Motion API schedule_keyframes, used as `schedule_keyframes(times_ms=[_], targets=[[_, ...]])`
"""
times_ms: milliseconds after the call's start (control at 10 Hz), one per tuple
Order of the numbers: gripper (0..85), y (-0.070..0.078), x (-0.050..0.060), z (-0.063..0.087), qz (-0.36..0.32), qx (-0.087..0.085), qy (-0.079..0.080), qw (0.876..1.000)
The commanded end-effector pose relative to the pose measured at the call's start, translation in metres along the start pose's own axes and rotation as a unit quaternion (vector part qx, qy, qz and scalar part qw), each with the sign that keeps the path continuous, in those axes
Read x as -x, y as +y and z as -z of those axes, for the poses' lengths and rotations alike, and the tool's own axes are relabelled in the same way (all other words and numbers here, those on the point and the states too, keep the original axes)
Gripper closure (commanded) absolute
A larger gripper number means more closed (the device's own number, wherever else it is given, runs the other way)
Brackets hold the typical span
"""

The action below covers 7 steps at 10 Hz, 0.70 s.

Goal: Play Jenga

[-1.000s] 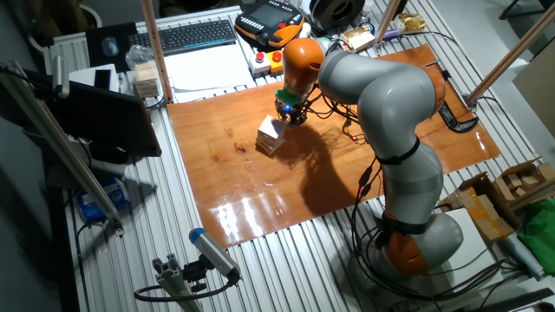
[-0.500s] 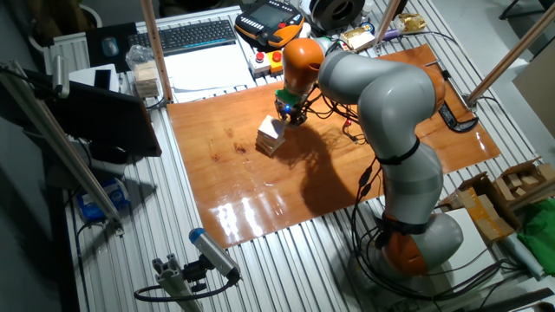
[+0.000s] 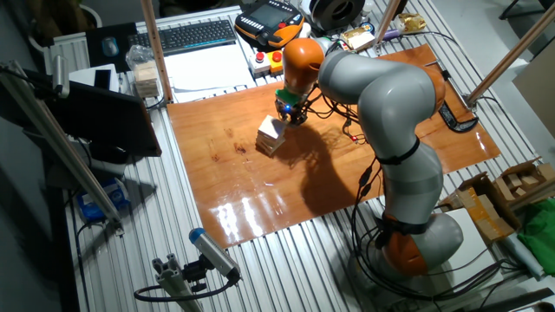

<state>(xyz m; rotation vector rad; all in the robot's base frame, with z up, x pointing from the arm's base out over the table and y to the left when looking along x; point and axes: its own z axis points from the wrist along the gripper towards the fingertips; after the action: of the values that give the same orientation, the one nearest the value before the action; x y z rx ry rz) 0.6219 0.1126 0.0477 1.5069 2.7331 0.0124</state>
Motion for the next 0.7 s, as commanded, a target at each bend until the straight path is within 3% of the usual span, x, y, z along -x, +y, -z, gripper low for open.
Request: schedule_keyframes(times_ms=[0,600], targets=[[84.0,0.0,0.0005,-0.0002,0.0,0.0,0.0,1.0],[84.0,0.0003,0.0047,0.0001,0.002,0.0,-0.002,1.0]])
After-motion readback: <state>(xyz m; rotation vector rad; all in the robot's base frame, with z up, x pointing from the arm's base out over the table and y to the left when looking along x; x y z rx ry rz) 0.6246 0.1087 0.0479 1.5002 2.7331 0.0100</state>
